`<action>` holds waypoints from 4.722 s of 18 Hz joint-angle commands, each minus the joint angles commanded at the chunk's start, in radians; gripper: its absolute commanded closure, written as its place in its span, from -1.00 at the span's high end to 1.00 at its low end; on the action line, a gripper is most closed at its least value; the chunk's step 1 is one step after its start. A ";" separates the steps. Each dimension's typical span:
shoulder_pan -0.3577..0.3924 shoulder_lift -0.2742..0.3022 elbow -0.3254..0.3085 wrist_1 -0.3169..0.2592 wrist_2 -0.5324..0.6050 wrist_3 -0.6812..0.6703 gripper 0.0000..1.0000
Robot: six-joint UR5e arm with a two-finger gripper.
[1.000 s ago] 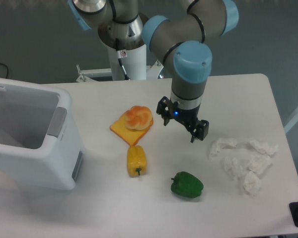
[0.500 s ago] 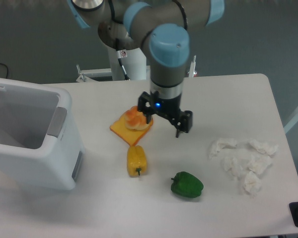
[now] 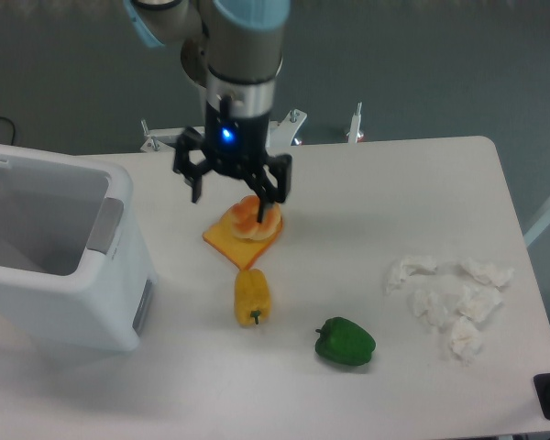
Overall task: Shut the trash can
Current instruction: 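Move the gripper up and over toward the open trash can lid, then position the gripper behind the raised lid of the trash can, then push the lid forward and down with the gripper to shut it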
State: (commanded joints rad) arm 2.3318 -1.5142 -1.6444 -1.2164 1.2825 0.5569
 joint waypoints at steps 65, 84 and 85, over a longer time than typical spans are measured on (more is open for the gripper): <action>-0.375 -0.001 0.034 0.124 -0.120 -0.427 1.00; -0.227 0.026 0.021 0.123 -0.124 -0.425 1.00; -0.221 0.023 0.021 0.123 -0.124 -0.425 1.00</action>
State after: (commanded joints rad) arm 2.1107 -1.4910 -1.6230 -1.0937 1.1582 0.1319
